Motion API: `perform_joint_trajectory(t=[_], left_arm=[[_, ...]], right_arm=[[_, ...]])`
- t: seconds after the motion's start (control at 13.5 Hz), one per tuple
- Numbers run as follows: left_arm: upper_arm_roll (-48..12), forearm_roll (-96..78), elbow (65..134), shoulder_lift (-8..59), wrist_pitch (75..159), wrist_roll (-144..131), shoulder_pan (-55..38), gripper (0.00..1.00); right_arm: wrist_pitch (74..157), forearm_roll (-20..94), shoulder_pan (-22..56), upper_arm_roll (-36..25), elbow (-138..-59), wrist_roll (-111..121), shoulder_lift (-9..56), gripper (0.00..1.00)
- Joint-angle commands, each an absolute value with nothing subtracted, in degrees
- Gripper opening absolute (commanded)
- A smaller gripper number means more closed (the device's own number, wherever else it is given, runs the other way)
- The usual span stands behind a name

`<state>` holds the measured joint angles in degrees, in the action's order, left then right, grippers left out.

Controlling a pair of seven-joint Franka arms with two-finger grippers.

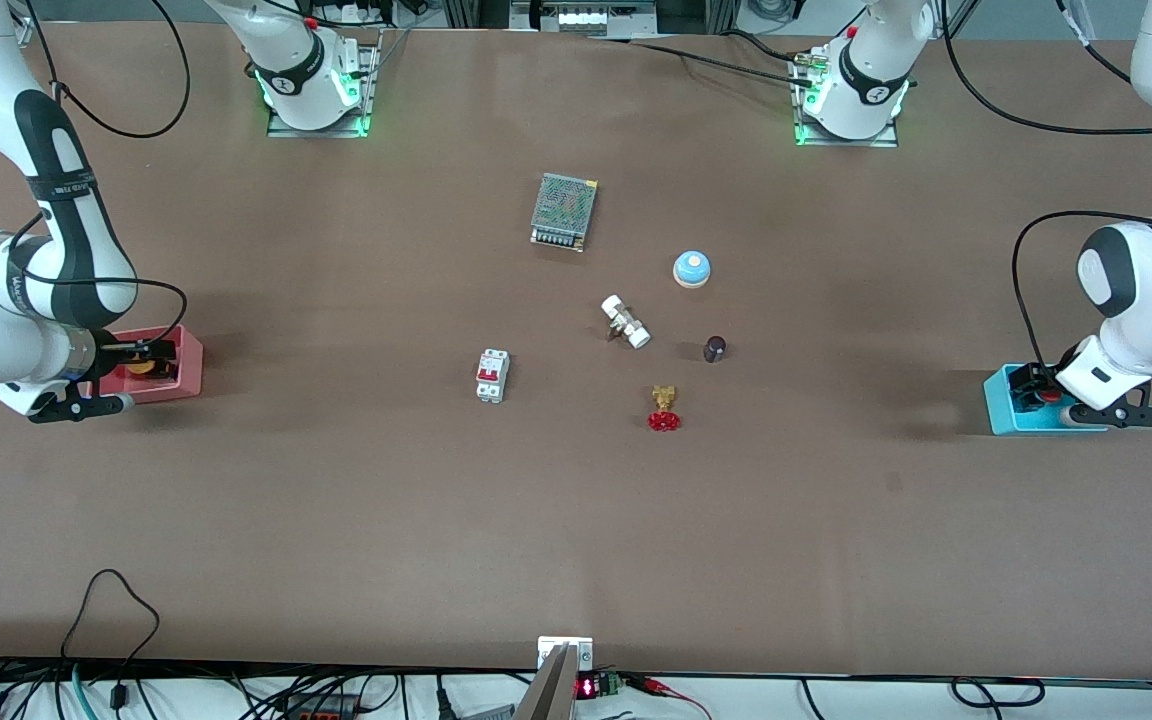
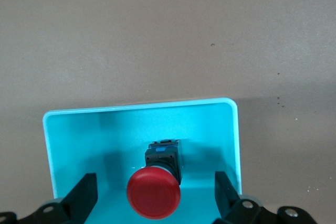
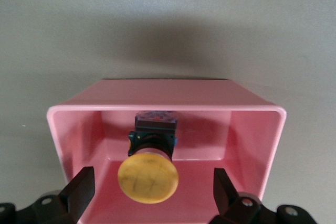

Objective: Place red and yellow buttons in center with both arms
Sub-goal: 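Close the right gripper on the yellow button while the left gripper grips the red button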

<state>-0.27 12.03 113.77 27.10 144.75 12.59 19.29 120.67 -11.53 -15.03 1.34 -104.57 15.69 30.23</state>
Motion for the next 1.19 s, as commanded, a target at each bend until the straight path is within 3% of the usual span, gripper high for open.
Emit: perform_joint_trajectory(t=[0.0,0.15,0.37,0.52,0.67,0.81,1.11], left_arm=[[-1.75,12.30,113.20,28.65,146.68,13.71,21.09,0.92],[-2.55,12.30,113.12,28.74,146.78,13.71,22.23,0.92],[-2.55,12.30,113.12,29.09,146.78,14.06,22.59,0.84],[-2.55,12.31,112.94,29.27,146.87,14.06,22.50,0.64],[-2.55,12.30,112.94,29.79,148.35,14.06,22.50,0.50],[-2.55,12.39,112.50,29.79,148.45,14.67,22.41,0.30],[-2.72,12.48,112.24,28.66,148.10,14.85,22.32,0.25]], right_arm=[[121.11,-12.74,-15.82,1.93,-104.33,16.44,30.50,1.00],[121.64,-12.75,-15.82,1.93,-103.80,16.44,31.11,1.00],[121.99,-12.31,-15.82,2.02,-102.13,16.17,32.34,1.00],[121.91,-12.22,-15.73,2.02,-101.95,16.17,32.43,1.00],[121.90,-12.22,-15.73,2.02,-101.95,16.26,32.52,1.00],[121.82,-12.22,-15.73,2.02,-101.95,16.26,32.61,0.92],[121.46,-12.22,-15.47,2.02,-101.95,16.26,32.61,0.80]])
